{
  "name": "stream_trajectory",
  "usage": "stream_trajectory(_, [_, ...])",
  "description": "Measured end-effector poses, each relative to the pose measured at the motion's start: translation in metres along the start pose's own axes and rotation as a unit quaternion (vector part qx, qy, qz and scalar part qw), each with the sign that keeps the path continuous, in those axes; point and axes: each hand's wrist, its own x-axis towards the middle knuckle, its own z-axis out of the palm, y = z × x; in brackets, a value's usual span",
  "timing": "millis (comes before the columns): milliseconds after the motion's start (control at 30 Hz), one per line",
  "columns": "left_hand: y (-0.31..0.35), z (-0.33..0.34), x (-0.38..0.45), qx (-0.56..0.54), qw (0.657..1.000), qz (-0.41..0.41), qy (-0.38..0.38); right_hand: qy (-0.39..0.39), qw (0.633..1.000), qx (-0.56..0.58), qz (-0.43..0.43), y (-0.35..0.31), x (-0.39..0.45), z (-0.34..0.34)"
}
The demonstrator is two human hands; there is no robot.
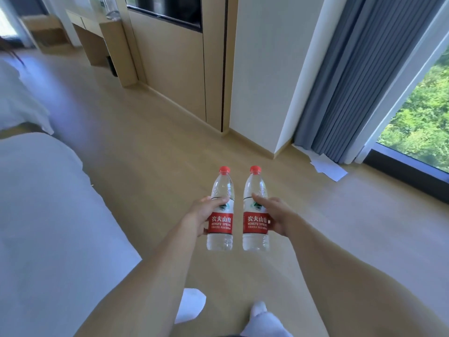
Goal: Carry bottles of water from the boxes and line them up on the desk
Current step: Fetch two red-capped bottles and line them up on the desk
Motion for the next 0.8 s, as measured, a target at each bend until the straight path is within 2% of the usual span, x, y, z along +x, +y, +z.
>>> stream_trajectory(333, [0.097, -0.027, 0.125, -0.046, 0.996, 0.000, 0.075, -0.073, 0.996, -0.047, -0.005, -0.109, 0.166, 0.015])
stream_trajectory(467, [0.140, -0.036, 0.168, -0.073, 0.988, -0.007, 0.138, -0.115, 0.990, -0.077, 0.007, -0.164, 0.226, 0.026])
stream_trajectory(700, [0.201, -0.067, 0.218, -0.121, 0.970, -0.006, 0.208, -0.193, 0.975, -0.112, 0.016, -0.239, 0.307, 0.070])
stream_trajectory(800, [0.218, -0.090, 0.240, -0.145, 0.962, -0.002, 0.233, -0.203, 0.972, -0.119, 0.027, -0.260, 0.340, 0.097])
